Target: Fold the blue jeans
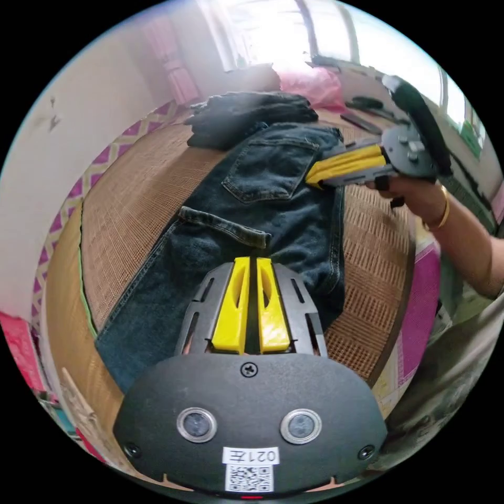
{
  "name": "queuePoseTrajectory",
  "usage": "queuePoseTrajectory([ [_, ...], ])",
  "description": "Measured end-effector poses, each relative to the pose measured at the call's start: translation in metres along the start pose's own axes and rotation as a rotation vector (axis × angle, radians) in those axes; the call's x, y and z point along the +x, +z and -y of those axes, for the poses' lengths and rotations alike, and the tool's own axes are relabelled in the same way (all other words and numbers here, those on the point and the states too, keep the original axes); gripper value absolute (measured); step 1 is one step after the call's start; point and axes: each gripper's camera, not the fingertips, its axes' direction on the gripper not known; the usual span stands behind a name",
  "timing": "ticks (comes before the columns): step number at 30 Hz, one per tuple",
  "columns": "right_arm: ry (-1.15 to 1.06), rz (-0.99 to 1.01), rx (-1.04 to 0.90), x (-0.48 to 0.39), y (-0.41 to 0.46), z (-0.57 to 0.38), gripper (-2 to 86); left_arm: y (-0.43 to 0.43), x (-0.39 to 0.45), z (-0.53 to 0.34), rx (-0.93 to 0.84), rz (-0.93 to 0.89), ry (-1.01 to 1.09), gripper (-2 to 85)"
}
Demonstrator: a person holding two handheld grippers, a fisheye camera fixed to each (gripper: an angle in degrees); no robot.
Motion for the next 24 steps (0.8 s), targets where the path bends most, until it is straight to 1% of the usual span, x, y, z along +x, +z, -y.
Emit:
queuePoseTrajectory([
  [2, 0.003, 0.006, -0.001, -0.002, 0.002, -0.003, 0.5, -0.042, -0.058, -0.05, 0.166, -0.106, -0.179, -0.3],
  [3, 0.005, 0.01, -0.001, -0.003, 0.004, -0.005, 0.5, -0.059, -0.071, -0.067, 0.218, -0.097, -0.215, -0.5],
  [5, 0.012, 0.024, -0.002, -0.002, 0.006, -0.008, 0.5, -0.136, -0.137, -0.148, 0.403, -0.093, -0.372, -0.8],
  [6, 0.018, 0.039, -0.003, 0.0, 0.007, -0.01, 0.4, -0.156, -0.155, -0.173, 0.447, -0.092, -0.412, -0.9],
  [8, 0.031, 0.065, -0.004, 0.003, 0.01, -0.013, 0.4, -0.236, -0.226, -0.288, 0.579, -0.032, -0.559, -0.9],
  [9, 0.041, 0.083, -0.004, 0.006, 0.012, -0.015, 0.3, -0.254, -0.243, -0.319, 0.602, -0.011, -0.595, -0.9],
  [11, 0.056, 0.104, -0.005, 0.01, 0.015, -0.018, 0.1, -0.314, -0.307, -0.449, 0.647, 0.099, -0.731, -1.0],
  [12, 0.063, 0.114, -0.005, 0.012, 0.017, -0.02, 0.0, -0.326, -0.321, -0.484, 0.653, 0.128, -0.773, -1.0],
  [14, 0.069, 0.122, -0.006, 0.013, 0.02, -0.022, -0.2, -0.361, -0.375, -0.621, 0.691, 0.223, -0.913, -0.9],
  [15, 0.069, 0.122, -0.006, 0.012, 0.022, -0.024, -0.2, -0.364, -0.388, -0.653, 0.684, 0.236, -0.946, -0.9],
  [17, 0.07, 0.123, -0.007, 0.012, 0.024, -0.026, -0.3, -0.333, -0.447, -0.773, 0.563, 0.124, -1.094, -0.8],
  [18, 0.072, 0.126, -0.008, 0.012, 0.026, -0.027, -0.3, -0.32, -0.457, -0.803, 0.542, 0.107, -1.142, -0.7],
  [19, 0.073, 0.129, -0.008, 0.012, 0.027, -0.028, -0.3, -0.294, -0.47, -0.861, 0.502, 0.082, -1.256, -0.5],
  [20, 0.077, 0.135, -0.008, 0.013, 0.029, -0.029, -0.3, -0.271, -0.481, -0.917, 0.492, -0.008, -1.368, -0.1],
  [21, 0.079, 0.14, -0.008, 0.014, 0.031, -0.03, -0.3, -0.262, -0.485, -0.943, 0.526, -0.077, -1.425, 0.2],
  [22, 0.08, 0.142, -0.008, 0.014, 0.032, -0.03, -0.3, -0.249, -0.487, -0.992, 0.687, -0.247, -1.474, 1.9],
  [23, 0.082, 0.146, -0.009, 0.014, 0.034, -0.031, -0.3, -0.247, -0.485, -1.024, 0.815, -0.337, -1.478, 3.4],
  [24, 0.083, 0.148, -0.009, 0.013, 0.037, -0.031, -0.3, -0.249, -0.483, -1.035, 0.839, -0.345, -1.476, 3.9],
])
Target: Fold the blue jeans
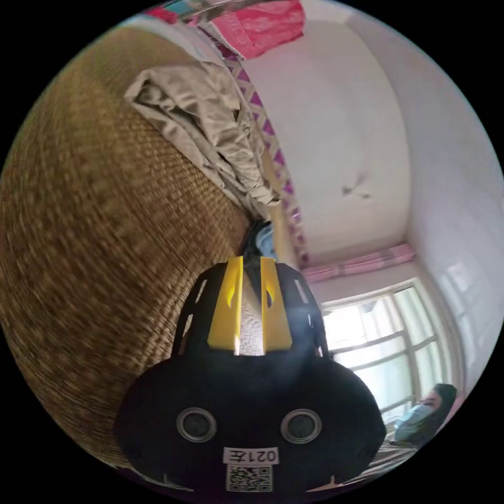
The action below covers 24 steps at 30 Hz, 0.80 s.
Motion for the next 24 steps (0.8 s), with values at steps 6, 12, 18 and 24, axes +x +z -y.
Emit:
queuePoseTrajectory([
  [6, 0.003, 0.006, 0.0, -0.002, 0.011, 0.0, -0.4, -0.034, -0.017, -0.019, -0.107, -0.069, 0.067, 0.5],
  [12, -0.001, -0.003, -0.001, -0.011, 0.023, 0.004, -0.4, -0.018, 0.01, -0.066, -0.2, 0.0, 0.258, -0.9],
  [18, -0.016, -0.032, 0.007, -0.03, 0.033, 0.014, -0.6, 0.035, 0.016, -0.112, -0.279, -0.163, 0.271, -0.9],
  [24, -0.227, -0.144, 0.111, -0.065, 0.016, 0.071, 1.2, 0.134, 0.072, -0.163, -0.356, -0.058, 0.362, -0.9],
])
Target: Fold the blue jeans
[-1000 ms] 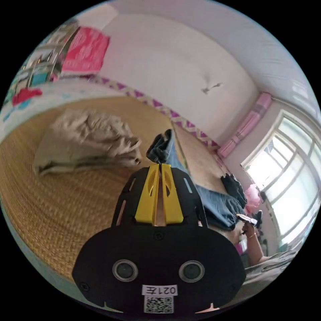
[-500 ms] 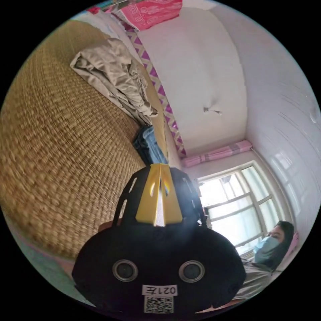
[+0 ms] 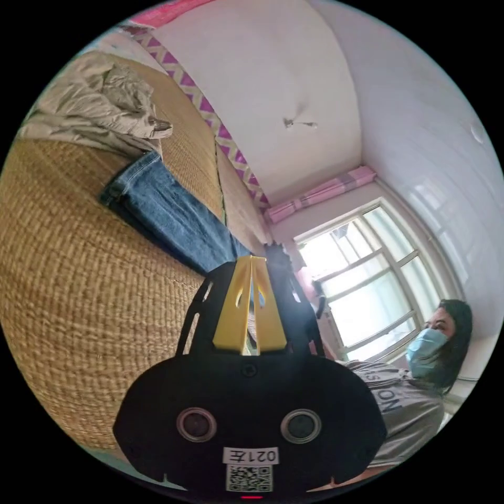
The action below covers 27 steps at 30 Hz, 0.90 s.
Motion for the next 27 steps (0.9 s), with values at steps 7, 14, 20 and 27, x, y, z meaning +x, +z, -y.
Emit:
queuePoseTrajectory([
  [7, -0.331, 0.039, -0.064, 0.027, 0.064, 0.093, 7.4, 0.191, 0.107, 0.05, -0.287, 0.161, 0.375, -1.0],
  [14, -0.532, 0.145, -0.335, 0.042, 0.167, 0.167, 9.5, 0.372, 0.162, 0.091, -0.53, 0.444, 0.698, -0.9],
  [20, -0.627, 0.266, -0.39, 0.039, 0.177, 0.199, 0.5, 0.482, 0.178, 0.092, -0.706, 0.454, 0.799, -0.5],
  [27, -0.611, 0.261, -0.255, 0.045, 0.127, 0.207, -0.6, 0.554, 0.195, 0.089, -0.814, 0.451, 0.838, 1.5],
])
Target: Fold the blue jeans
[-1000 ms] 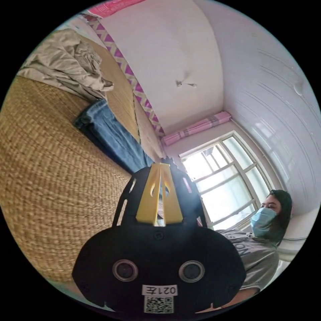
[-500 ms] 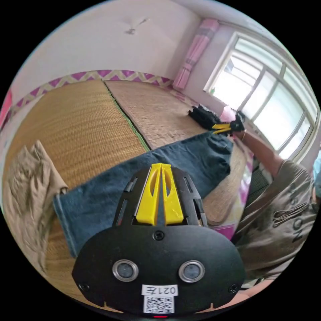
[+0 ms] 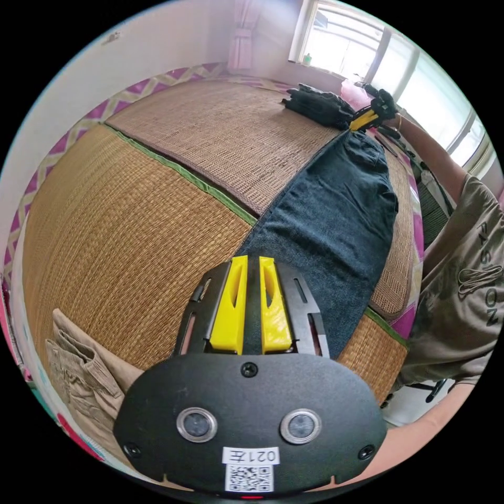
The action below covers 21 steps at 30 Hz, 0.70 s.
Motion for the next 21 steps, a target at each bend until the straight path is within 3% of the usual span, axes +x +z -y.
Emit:
queuePoseTrajectory([
  [9, 0.023, -0.044, 0.012, 0.005, -0.025, 0.005, -0.6, -0.02, 0.016, 0.064, 0.015, 0.021, 0.033, 6.3],
  [13, 0.032, -0.053, 0.022, 0.014, -0.041, 0.006, -0.6, -0.012, 0.021, 0.086, -0.102, 0.014, 0.072, 7.7],
  [21, 0.047, -0.095, 0.067, 0.025, -0.103, -0.004, -0.7, -0.103, 0.034, 0.089, 0.033, 0.069, 0.084, -0.6],
])
